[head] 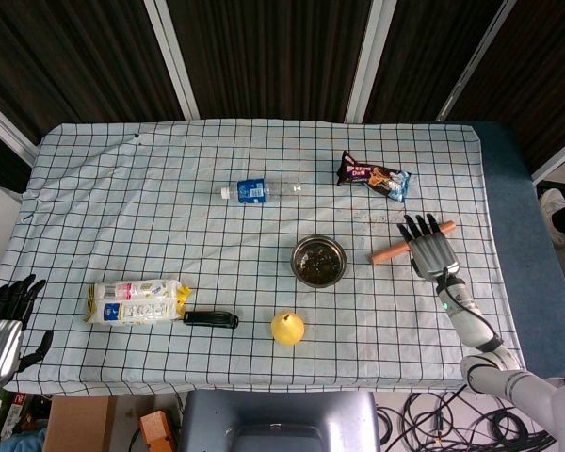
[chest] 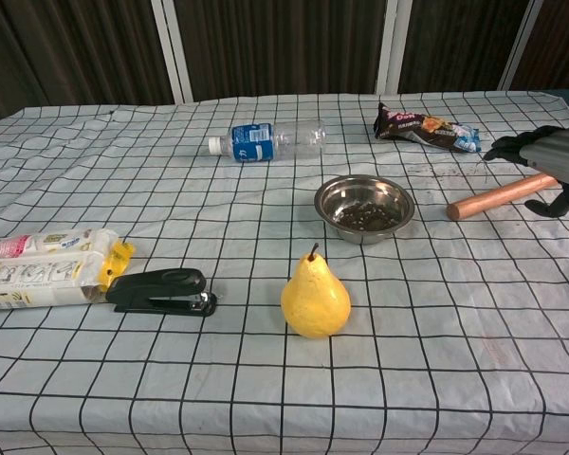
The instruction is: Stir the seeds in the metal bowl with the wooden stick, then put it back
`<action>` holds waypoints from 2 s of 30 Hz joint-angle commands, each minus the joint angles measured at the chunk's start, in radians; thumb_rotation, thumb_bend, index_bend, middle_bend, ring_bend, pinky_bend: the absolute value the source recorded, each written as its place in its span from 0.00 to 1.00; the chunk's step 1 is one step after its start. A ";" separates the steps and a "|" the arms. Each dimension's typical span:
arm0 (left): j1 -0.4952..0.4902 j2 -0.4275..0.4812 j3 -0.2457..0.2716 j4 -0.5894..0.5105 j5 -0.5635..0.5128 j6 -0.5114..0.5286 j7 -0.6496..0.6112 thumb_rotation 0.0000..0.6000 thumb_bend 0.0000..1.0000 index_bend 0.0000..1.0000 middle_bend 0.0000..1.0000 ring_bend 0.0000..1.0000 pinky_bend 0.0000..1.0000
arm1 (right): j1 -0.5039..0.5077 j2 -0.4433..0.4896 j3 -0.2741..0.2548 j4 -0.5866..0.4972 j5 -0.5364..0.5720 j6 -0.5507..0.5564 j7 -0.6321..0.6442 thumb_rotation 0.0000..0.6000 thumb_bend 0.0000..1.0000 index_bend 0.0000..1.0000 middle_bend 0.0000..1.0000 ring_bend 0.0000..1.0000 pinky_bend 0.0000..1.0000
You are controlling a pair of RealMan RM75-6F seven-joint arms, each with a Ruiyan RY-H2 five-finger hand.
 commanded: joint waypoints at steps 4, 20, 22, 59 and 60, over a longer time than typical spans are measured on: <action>0.002 0.002 -0.001 0.005 -0.001 0.001 -0.013 1.00 0.40 0.00 0.00 0.00 0.02 | 0.010 -0.019 -0.007 0.013 0.002 0.000 -0.004 1.00 0.38 0.14 0.03 0.00 0.00; 0.005 0.006 -0.001 0.005 0.001 0.007 -0.021 1.00 0.40 0.00 0.00 0.00 0.02 | 0.049 -0.147 0.001 0.170 0.019 -0.009 0.023 1.00 0.38 0.36 0.21 0.13 0.09; 0.007 0.007 -0.001 0.005 0.002 0.009 -0.024 1.00 0.40 0.00 0.00 0.00 0.02 | 0.050 -0.158 0.003 0.183 0.022 -0.004 0.023 1.00 0.38 0.39 0.23 0.16 0.12; 0.006 0.009 0.003 0.000 0.017 0.011 -0.030 1.00 0.40 0.00 0.00 0.00 0.02 | -0.116 -0.145 0.209 -0.099 0.091 0.396 0.970 1.00 0.38 0.84 0.60 0.57 0.52; 0.005 0.009 0.003 0.001 0.016 0.009 -0.030 1.00 0.40 0.00 0.00 0.00 0.02 | -0.117 -0.150 0.216 -0.093 0.096 0.389 0.995 1.00 0.38 0.84 0.60 0.57 0.52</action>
